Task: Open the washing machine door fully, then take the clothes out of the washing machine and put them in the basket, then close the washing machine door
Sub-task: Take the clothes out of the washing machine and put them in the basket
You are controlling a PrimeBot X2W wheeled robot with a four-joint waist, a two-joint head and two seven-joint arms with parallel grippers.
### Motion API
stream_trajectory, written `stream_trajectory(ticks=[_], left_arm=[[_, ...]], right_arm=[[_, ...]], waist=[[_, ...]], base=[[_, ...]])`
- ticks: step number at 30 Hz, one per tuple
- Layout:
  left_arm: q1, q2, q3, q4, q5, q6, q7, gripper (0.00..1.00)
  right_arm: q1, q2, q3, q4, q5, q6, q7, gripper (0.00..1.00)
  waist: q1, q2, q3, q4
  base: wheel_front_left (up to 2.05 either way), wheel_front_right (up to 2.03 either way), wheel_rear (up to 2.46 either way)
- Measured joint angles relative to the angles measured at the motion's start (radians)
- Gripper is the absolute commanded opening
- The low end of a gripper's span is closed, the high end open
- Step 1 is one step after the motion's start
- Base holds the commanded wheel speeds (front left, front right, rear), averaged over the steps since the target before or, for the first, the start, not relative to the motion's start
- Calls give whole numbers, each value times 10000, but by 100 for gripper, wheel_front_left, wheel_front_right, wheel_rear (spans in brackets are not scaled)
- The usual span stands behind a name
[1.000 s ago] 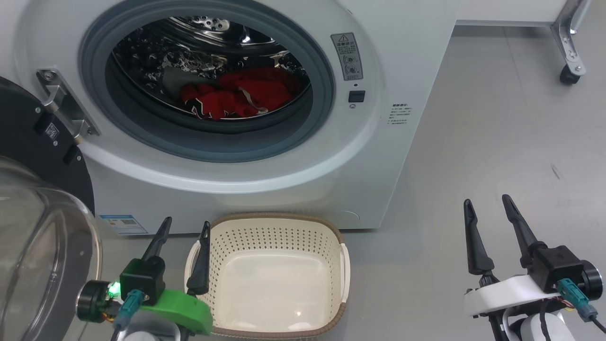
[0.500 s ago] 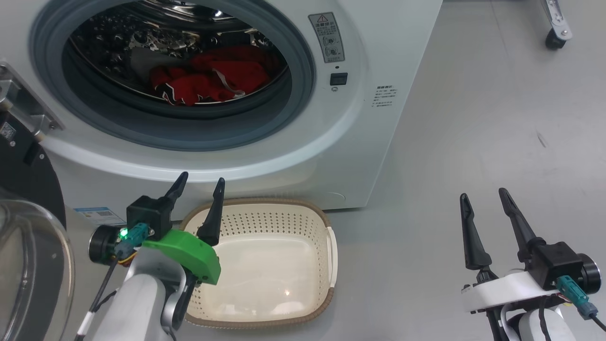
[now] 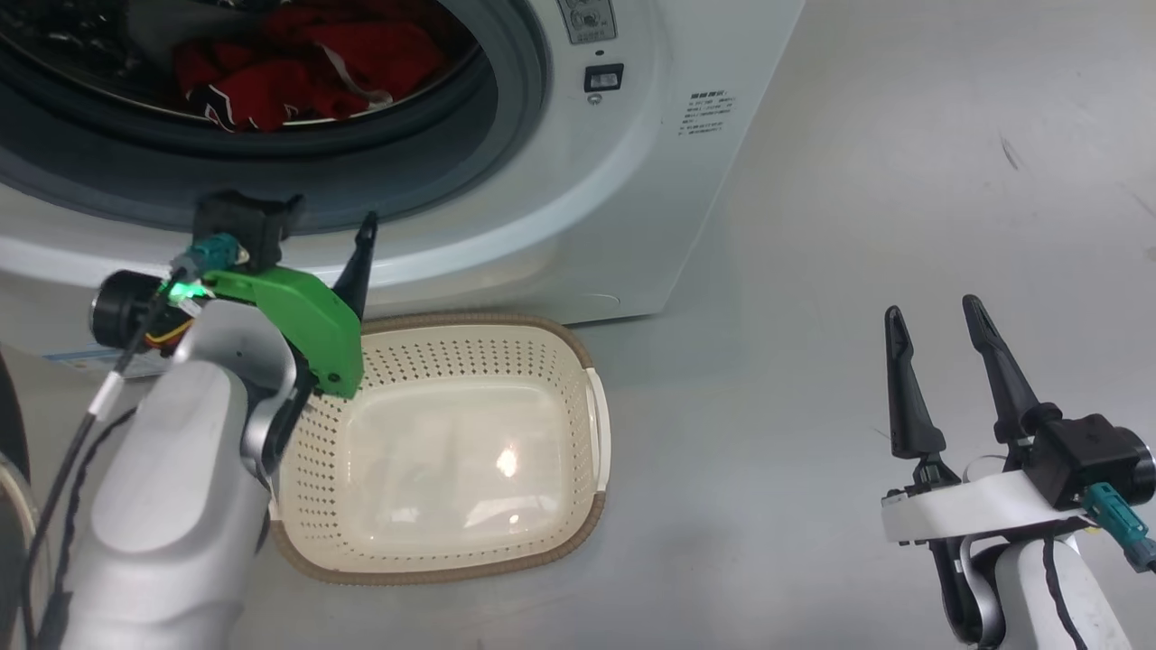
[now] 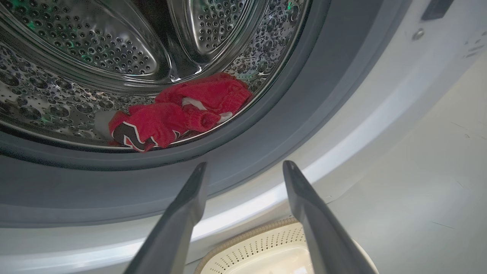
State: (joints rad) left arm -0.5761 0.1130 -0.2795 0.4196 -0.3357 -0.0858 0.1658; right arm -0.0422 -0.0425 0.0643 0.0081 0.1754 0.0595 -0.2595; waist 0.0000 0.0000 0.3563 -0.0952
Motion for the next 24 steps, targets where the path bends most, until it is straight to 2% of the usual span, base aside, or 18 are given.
stream_trajectory(ticks=[11,24], left_arm=[[-1991,1137,558,706,560,38,640,100],[-3648,2295,966,1375,1110,376,1183,100]], right_arm=[[-844,0,330,-65,476,8,0,100],[-1404,4,800,-61,1407,-109,0,100]], waist=[[0,0,1264,-624],[1,0,2371,-1734]], base=[[0,0,0],[0,0,0]])
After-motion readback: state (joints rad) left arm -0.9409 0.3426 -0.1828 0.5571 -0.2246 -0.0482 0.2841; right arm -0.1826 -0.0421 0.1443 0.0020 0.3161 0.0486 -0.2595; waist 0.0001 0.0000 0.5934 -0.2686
